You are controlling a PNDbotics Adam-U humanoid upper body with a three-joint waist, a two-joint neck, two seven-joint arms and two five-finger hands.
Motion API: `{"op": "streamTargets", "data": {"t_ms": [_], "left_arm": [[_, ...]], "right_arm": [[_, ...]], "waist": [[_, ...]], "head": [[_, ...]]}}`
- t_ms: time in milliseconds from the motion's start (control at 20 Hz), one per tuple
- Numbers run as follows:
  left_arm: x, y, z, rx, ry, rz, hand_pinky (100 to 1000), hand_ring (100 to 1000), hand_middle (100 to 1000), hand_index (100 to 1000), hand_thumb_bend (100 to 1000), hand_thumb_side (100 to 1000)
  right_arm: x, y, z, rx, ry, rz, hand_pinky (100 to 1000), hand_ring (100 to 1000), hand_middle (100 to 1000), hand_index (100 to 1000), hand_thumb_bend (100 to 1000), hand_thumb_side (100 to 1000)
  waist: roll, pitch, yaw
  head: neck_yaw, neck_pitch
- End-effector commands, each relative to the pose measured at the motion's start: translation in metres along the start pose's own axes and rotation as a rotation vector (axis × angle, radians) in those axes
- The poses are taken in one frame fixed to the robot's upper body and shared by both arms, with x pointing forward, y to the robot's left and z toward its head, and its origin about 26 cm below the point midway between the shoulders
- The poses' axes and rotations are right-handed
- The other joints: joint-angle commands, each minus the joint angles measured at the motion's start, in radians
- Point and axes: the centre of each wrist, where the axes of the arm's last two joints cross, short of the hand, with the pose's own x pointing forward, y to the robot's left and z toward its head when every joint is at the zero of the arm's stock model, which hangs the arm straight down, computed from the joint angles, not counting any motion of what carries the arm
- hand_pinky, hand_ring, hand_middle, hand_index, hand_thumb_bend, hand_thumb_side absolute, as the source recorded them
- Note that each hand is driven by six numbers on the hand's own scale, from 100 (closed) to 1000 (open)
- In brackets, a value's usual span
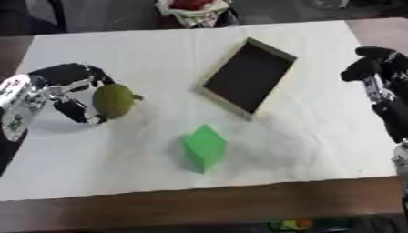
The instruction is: Pick up objects on the table and place them in the box.
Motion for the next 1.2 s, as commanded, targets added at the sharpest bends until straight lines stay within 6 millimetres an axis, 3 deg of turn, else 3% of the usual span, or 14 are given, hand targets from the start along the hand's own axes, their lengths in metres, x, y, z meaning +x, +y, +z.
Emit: {"op": "streamTargets", "data": {"t_ms": [50, 100, 400, 650, 1200], "left_arm": [[-0.001, 0.010, 0.001, 0.046, 0.009, -0.038, 733, 671, 693, 827, 477, 202], [0.000, 0.010, 0.000, 0.058, 0.009, -0.043, 719, 649, 669, 807, 465, 166], [0.005, 0.010, -0.003, 0.124, 0.011, -0.068, 677, 575, 580, 732, 434, 155], [0.007, 0.015, -0.001, 0.183, 0.002, -0.073, 631, 512, 500, 648, 356, 143], [0.035, 0.085, 0.014, 0.386, -0.134, -0.085, 624, 494, 475, 626, 305, 119]], "right_arm": [[0.005, -0.003, -0.004, 0.003, -0.021, 0.009, 643, 604, 544, 754, 100, 501], [0.005, -0.003, -0.004, 0.003, -0.021, 0.009, 643, 604, 544, 754, 100, 501], [0.005, -0.003, -0.005, 0.004, -0.022, 0.008, 644, 604, 544, 754, 100, 501], [0.005, -0.003, -0.005, 0.003, -0.023, 0.008, 644, 604, 544, 754, 100, 500], [0.006, -0.001, -0.007, 0.012, -0.030, 0.003, 645, 604, 544, 755, 100, 500]], "waist": [[-0.002, -0.016, -0.001], [-0.002, -0.016, -0.001], [-0.002, -0.017, 0.000], [-0.002, -0.017, -0.001], [0.002, -0.017, -0.014]], "head": [[0.003, 0.005], [0.003, 0.005], [0.003, 0.005], [0.000, 0.005], [0.006, 0.005]]}}
